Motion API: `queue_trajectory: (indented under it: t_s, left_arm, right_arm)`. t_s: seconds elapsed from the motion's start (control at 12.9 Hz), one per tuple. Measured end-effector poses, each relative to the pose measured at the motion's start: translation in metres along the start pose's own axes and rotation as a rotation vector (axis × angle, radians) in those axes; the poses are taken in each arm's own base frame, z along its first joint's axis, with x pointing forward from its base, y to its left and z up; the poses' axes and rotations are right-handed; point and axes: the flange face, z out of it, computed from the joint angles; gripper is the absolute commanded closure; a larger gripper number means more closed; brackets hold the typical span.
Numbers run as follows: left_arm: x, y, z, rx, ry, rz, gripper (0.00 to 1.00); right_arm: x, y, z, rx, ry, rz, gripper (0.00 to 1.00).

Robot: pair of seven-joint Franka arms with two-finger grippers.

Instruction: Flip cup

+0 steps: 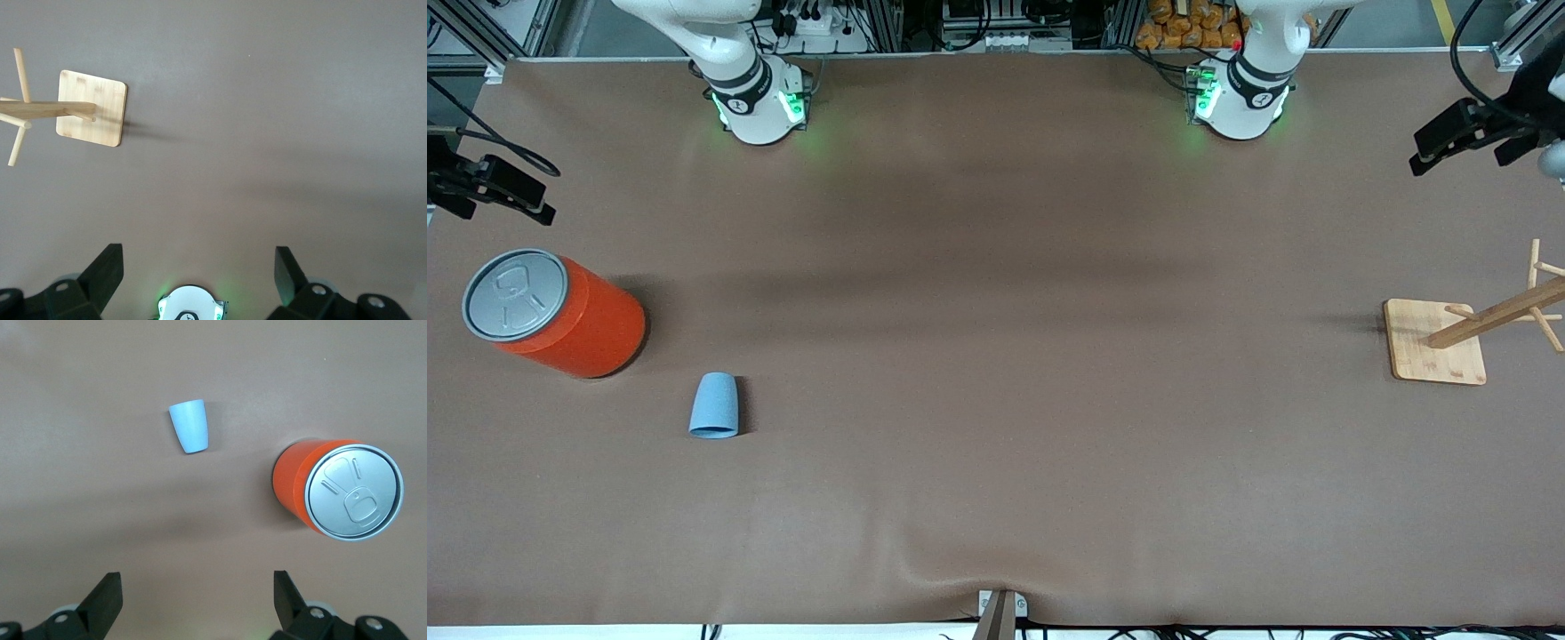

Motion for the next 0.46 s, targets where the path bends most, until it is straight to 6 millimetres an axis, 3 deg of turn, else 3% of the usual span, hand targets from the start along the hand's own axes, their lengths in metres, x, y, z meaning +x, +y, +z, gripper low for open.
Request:
queue_trajectory:
  t_s: [0.46]
  left_arm:
    - [0.0068,-0.0008,-0.0071,-0.007,0.017,0.0,0.0]
  right_arm:
    - [0.002,0.0034,0.0027,0.0,-0.004,0.006,0.0]
